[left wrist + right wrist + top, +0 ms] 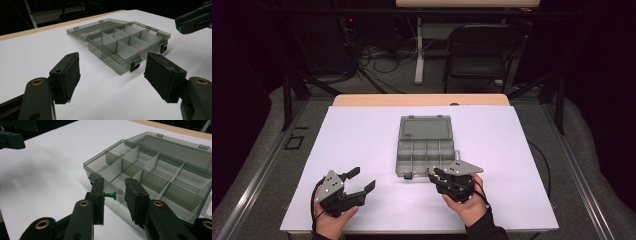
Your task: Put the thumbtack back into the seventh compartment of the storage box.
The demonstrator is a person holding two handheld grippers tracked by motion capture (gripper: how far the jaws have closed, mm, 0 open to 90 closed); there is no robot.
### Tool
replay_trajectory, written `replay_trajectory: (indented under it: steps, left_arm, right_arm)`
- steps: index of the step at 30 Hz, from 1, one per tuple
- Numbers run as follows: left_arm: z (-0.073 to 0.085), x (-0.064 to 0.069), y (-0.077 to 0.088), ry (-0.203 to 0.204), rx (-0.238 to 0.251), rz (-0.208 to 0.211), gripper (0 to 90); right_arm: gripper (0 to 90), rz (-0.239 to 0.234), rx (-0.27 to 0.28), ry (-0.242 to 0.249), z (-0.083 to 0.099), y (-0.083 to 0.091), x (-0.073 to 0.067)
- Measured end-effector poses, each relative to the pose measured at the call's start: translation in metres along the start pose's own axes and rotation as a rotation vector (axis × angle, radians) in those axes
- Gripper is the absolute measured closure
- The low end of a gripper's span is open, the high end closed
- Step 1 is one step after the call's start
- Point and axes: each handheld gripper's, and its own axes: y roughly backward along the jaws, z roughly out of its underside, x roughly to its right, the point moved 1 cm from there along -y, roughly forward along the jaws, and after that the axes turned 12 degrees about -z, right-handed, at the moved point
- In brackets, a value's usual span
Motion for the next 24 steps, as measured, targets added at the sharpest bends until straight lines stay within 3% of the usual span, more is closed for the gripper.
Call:
replay_trajectory:
  steps: [24]
  left_arm:
    - [0.0,0.0,0.0,0.001,0.001,0.0,28.1]
  right_arm:
    - [68.9,0.036,0.007,-0.029,-0.023,-0.008,0.02]
